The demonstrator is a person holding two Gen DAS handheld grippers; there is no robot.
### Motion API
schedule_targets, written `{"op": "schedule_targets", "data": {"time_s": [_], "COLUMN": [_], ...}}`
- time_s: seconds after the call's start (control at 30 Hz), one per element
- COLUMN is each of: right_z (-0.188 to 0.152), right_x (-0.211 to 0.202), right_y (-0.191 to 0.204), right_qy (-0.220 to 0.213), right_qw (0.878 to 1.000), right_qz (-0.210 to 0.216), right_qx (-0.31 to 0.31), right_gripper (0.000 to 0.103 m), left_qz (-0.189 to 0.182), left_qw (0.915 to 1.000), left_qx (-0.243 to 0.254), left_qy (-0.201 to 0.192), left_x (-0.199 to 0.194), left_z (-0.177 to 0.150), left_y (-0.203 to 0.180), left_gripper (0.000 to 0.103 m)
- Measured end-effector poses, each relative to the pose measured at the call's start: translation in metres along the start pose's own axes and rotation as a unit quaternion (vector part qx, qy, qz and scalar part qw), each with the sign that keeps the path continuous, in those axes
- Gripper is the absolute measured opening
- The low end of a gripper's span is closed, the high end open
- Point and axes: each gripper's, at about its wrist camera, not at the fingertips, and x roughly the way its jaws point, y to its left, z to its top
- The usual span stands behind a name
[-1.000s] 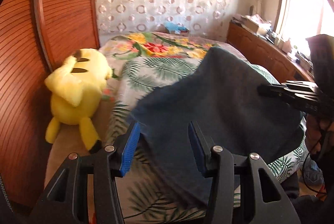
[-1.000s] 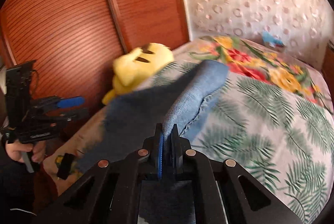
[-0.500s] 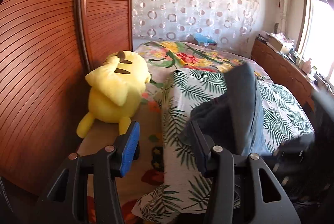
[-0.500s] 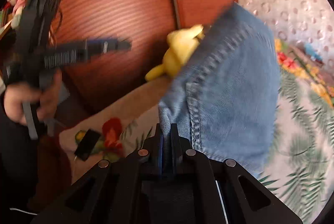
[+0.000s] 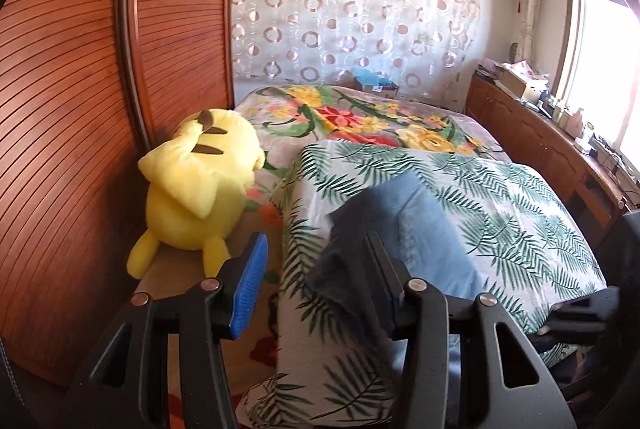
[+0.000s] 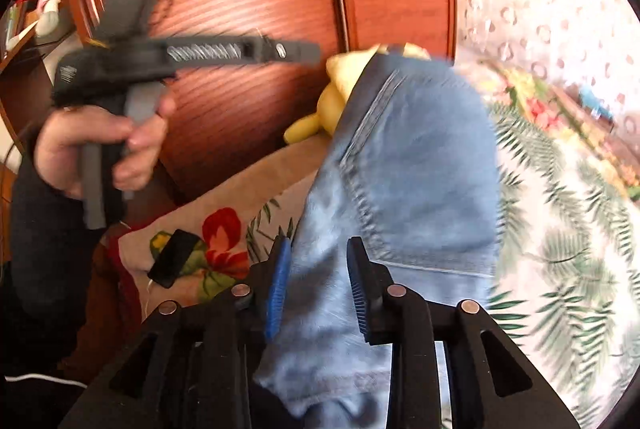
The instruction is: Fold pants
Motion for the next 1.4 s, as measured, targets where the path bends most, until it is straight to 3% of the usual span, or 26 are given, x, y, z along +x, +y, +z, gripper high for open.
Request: {"op": "schedule_targets", "data": {"time_s": [0.1, 0.23, 0.37, 0.57, 0.7, 0.77, 0.83, 1.0, 1.03, 1.07, 1.1, 1.2, 1.27, 1.4], "right_z": [-0.002, -0.003, 0.008, 0.035, 0.039, 0.040, 0.038, 0.036, 0.037, 0.037, 0.039, 0.042, 0.045, 0.067], "right_x": [-0.022, -0.019, 0.007, 0.062, 0.096, 0.105, 0.120, 0.142, 0.143, 0.144, 0.147, 0.151, 0.148, 0.134], "right_y": [-0.004, -0.022, -0.042, -0.073, -0.097, -0.106, -0.119, -0.132, -0.131, -0.130, -0.133, -0.132, -0.133, -0.131], "right_qy": [-0.019, -0.025, -0.023, 0.002, 0.024, 0.028, 0.041, 0.054, 0.056, 0.058, 0.058, 0.060, 0.058, 0.039], "right_qw": [0.999, 0.998, 0.996, 0.996, 0.998, 0.998, 0.997, 0.993, 0.993, 0.992, 0.990, 0.990, 0.989, 0.991], "right_qz": [-0.028, -0.057, -0.081, -0.083, -0.050, -0.037, -0.012, 0.048, 0.056, 0.071, 0.088, 0.099, 0.112, 0.117], "right_qx": [-0.001, 0.006, 0.003, 0.012, 0.032, 0.041, 0.065, 0.094, 0.093, 0.092, 0.093, 0.081, 0.080, 0.050], "right_gripper": [0.033, 0.041, 0.050, 0.050, 0.057, 0.069, 0.074, 0.075, 0.072, 0.059, 0.056, 0.045, 0.029, 0.023], "left_qz": [-0.006, -0.016, -0.004, 0.016, 0.005, 0.001, -0.005, -0.021, -0.024, -0.026, -0.028, -0.053, -0.062, -0.064], "left_qw": [1.0000, 0.9998, 0.9991, 0.9954, 0.9944, 0.9943, 0.9940, 0.9936, 0.9934, 0.9933, 0.9933, 0.9920, 0.9916, 0.9919], "left_qx": [0.007, 0.004, 0.002, -0.010, -0.018, -0.021, -0.027, -0.035, -0.036, -0.037, -0.037, -0.042, -0.037, -0.041], "left_qy": [0.002, 0.013, 0.042, 0.093, 0.105, 0.105, 0.106, 0.105, 0.106, 0.106, 0.106, 0.107, 0.107, 0.102], "left_x": [0.005, 0.026, 0.061, 0.105, 0.117, 0.121, 0.124, 0.128, 0.128, 0.128, 0.128, 0.129, 0.129, 0.122], "left_z": [0.003, 0.003, -0.005, -0.025, -0.034, -0.035, -0.036, -0.040, -0.040, -0.040, -0.040, -0.041, -0.040, -0.032], "left_y": [-0.009, -0.015, -0.017, -0.001, 0.002, 0.004, 0.005, 0.005, 0.005, 0.004, 0.004, 0.003, 0.001, -0.001], "left_gripper": [0.050, 0.050, 0.050, 0.050, 0.050, 0.050, 0.050, 0.050, 0.049, 0.049, 0.048, 0.030, 0.017, 0.010]}}
